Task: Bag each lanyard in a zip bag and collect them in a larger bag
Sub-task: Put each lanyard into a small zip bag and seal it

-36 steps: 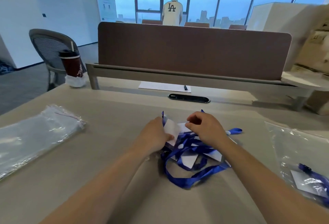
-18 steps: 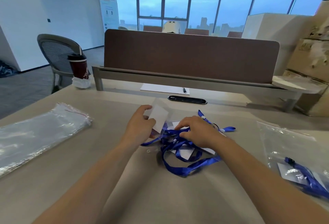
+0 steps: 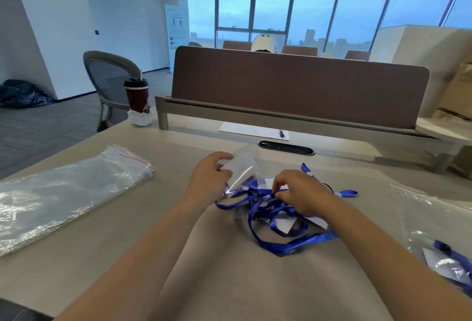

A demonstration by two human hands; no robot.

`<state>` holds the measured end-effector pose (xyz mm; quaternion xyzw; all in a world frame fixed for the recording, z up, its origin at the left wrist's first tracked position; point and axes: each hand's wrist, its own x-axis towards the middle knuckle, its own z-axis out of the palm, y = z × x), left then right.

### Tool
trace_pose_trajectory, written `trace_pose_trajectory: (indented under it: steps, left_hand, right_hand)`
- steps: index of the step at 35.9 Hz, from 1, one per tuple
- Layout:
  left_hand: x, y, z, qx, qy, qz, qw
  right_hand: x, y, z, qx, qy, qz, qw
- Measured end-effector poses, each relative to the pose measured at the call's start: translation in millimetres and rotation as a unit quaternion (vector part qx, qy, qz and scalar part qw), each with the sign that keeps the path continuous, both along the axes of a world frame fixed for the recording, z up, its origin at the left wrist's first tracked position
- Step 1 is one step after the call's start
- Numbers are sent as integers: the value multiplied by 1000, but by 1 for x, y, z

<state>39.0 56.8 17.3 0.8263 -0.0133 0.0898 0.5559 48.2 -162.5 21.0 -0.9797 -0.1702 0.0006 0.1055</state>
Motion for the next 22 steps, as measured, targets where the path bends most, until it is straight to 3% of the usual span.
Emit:
trace_pose_trajectory:
  steps: [4, 10, 16, 22]
  left_hand:
    - [4, 3, 9, 62, 8, -5, 998]
    - [4, -7, 29, 116, -5, -50, 992]
    - [-3, -20, 38, 54, 8, -103, 993]
    - [-13, -21, 41, -18, 35, -145, 989]
  right_hand:
    - [-8, -1, 27, 87, -7, -1, 996]
    - [-17, 10, 65, 153, -110, 18, 982]
    - [-15, 21, 76, 178, -187, 19, 966]
    - [-12, 29, 74, 187, -172, 25, 967]
